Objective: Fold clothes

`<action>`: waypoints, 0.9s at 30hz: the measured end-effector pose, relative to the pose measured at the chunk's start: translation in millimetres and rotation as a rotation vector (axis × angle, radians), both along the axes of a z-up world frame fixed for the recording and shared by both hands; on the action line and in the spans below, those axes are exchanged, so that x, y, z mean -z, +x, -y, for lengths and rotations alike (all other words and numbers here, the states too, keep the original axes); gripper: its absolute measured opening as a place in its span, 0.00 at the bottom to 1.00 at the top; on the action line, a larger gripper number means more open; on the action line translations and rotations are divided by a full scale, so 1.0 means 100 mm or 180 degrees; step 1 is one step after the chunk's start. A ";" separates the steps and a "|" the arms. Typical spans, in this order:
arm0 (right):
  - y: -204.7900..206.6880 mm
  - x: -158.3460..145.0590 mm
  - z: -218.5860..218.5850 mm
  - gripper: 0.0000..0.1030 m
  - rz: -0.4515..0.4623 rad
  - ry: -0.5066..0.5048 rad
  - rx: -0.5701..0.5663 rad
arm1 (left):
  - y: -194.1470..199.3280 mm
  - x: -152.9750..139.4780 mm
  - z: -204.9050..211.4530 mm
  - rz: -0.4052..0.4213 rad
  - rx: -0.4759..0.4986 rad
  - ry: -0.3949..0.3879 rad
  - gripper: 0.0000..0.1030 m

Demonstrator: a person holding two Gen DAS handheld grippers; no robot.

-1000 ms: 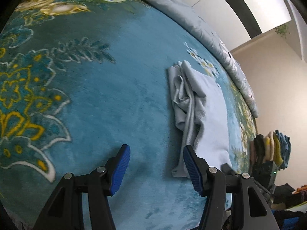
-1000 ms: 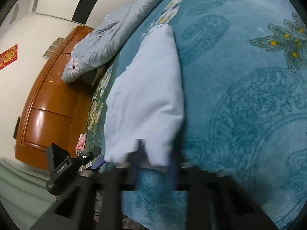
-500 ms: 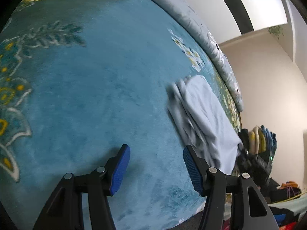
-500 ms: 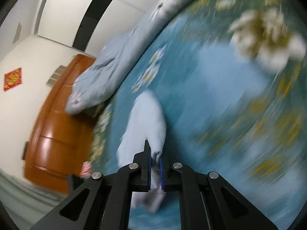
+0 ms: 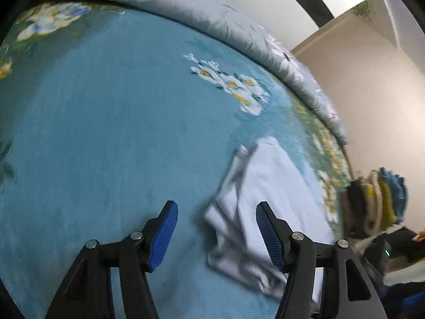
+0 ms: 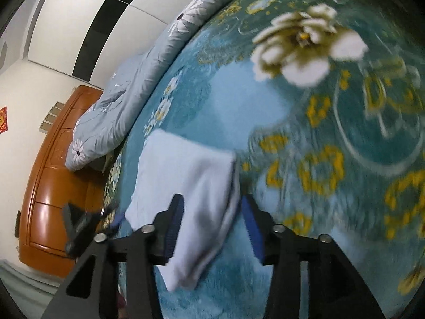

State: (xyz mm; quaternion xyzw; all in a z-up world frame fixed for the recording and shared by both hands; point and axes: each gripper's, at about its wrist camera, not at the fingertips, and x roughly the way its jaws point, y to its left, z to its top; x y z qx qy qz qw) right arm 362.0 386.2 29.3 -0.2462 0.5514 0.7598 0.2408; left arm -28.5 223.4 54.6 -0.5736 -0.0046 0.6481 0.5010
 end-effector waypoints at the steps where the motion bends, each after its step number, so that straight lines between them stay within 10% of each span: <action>1: -0.01 0.03 0.04 0.49 0.0017 -0.0016 -0.0007 | 0.01 0.04 -0.05 0.0059 0.0037 -0.0023 0.64; 14: -0.42 0.24 0.49 0.58 -0.0337 -0.0239 -0.0060 | 0.21 0.29 -0.13 0.0683 0.0279 0.0181 0.66; 17: -0.44 0.28 0.57 0.56 -0.0431 -0.0257 -0.0033 | 0.24 0.30 -0.11 0.0681 0.0204 0.0193 0.42; 21: -0.37 0.33 0.53 0.13 -0.0458 -0.0339 0.0067 | 0.26 0.36 -0.05 0.0802 0.0148 0.0226 0.20; 27: -0.19 0.22 0.43 0.07 -0.0510 -0.0281 0.0129 | 0.47 0.25 0.23 0.0753 0.0276 0.0328 0.15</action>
